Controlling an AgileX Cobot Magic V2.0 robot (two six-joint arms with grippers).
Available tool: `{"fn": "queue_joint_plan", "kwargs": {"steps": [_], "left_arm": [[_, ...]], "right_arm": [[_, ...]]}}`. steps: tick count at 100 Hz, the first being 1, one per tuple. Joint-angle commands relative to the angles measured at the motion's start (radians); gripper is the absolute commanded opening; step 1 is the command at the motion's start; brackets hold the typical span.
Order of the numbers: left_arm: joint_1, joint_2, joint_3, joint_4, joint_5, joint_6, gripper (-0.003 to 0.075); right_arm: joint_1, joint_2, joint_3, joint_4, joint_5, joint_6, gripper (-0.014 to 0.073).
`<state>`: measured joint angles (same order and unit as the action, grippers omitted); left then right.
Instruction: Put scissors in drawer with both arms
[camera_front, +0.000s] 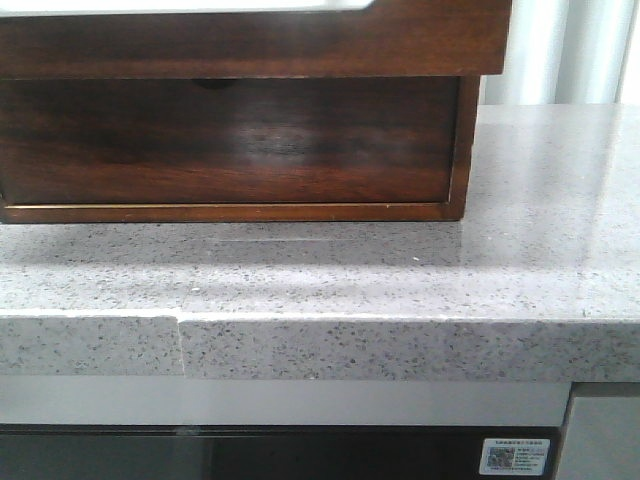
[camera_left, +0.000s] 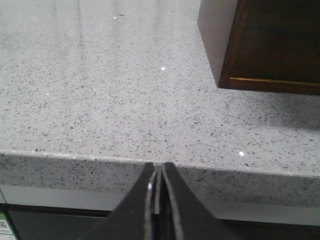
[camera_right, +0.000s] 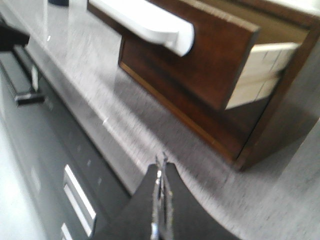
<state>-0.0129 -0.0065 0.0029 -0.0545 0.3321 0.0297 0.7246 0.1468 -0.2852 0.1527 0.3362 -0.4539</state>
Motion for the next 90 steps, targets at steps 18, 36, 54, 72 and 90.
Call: {"fn": "queue_joint_plan", "kwargs": {"steps": [18,36,54,72,90], "left_arm": [[-0.003,-0.030,0.022,-0.001,-0.030,-0.009,-0.0018],[-0.003,-0.030,0.022,-0.001,-0.030,-0.009,-0.0019],[-0.003,-0.030,0.022,-0.001,-0.030,-0.009,-0.0018],[-0.003,-0.030,0.022,-0.001,-0.030,-0.009,-0.0019],[-0.003,-0.030,0.022,-0.001,-0.030,-0.009,-0.0019]], "right_arm": [[-0.172,0.022,0.079,0.017,-0.515,0.134,-0.0062],[-0.422,0.005,0.227,-0.223,-0.813,0.515,-0.0062],[-0.609,-0.112,0.286,-0.372,-0.722,0.734,-0.0062],[-0.745,-0.177,0.311,-0.372,-0.542,0.743,-0.0062],[-0.784,-0.177,0.311,-0.364,-0.336,0.706,-0.0062]]}}
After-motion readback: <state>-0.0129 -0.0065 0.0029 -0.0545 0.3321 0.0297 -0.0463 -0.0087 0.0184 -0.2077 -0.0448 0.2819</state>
